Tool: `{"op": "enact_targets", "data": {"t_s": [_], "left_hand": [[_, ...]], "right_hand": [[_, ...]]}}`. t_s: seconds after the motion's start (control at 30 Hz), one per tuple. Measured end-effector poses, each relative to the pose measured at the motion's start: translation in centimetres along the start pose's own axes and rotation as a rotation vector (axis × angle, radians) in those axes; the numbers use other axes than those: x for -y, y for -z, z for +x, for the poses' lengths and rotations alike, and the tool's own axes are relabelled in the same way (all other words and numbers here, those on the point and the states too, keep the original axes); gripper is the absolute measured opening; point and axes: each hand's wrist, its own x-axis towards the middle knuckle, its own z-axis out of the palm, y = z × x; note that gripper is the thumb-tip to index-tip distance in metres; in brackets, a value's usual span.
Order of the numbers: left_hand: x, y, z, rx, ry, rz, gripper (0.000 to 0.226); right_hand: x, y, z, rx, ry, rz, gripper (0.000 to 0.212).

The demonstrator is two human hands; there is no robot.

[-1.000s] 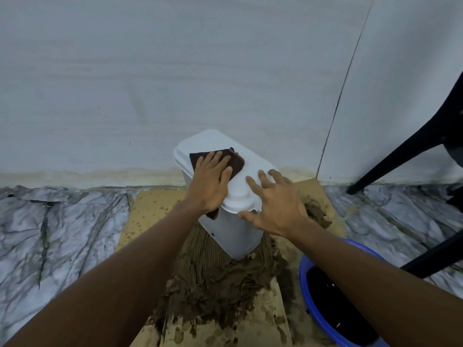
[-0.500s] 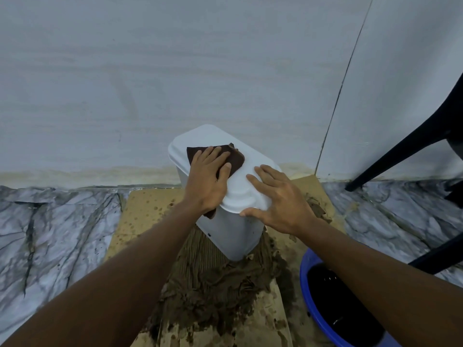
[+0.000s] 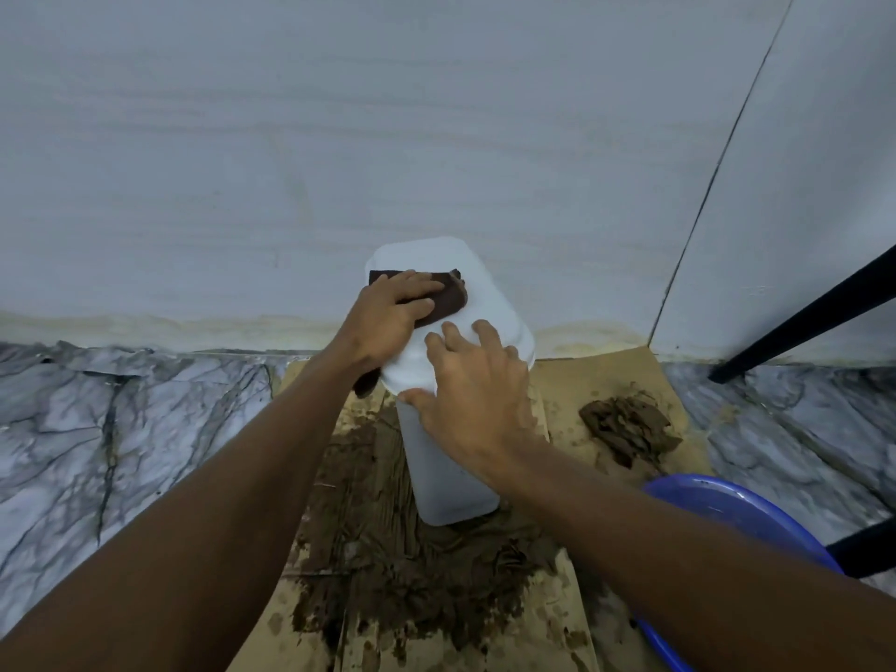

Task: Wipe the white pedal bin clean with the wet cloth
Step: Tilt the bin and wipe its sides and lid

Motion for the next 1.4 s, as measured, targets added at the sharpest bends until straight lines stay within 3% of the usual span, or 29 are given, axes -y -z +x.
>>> {"op": "enact_targets", "data": {"t_s": [0.13,0.27,0.5,0.7,0.87,1.17,1.27,1.4], "left_hand": [[0.2,-0.2,-0.8,0.039,0.002,0.036,0.036],[-0.1,-0.6,-2.2,0.094,-0.021,0.107,0.039],[-0.5,-1.3,-5.0,0.070,-0.071,0.182,0.040],[0.4,-1.9,-7.6,-0.040,-0.081,0.062,0.041],[1.2,-1.7,-6.8,-0.224,-0.120,-0.088,0.041],[3.4,-2.9,-2.3,-0.615,-0.180,-0.142,0.043],[4.9,-4.2,-1.2,-0.639,-0.206,-0.115,0.046],[8.0,-6.1,0.1,-0.550,-0.346,0.123,0.049]], "right_hand": [[-0.2,0.8,-1.0,0.055,0.025,0.014,0.058],[-3.0,1.5,-1.6,0.135,0.282,-0.052,0.078],[-7.8,-0.3,-2.1,0.058,0.497,0.010,0.089],[-9.2,-1.8,-1.6,0.148,0.468,0.244,0.090],[-9.6,-2.3,1.2,0.053,0.470,0.381,0.086],[-7.3,-3.2,11.1,-0.158,0.229,0.765,0.062],[-7.7,-3.2,13.4,-0.148,0.161,0.809,0.060],[-9.0,-3.3,14.9,-0.155,0.100,0.835,0.056]]}}
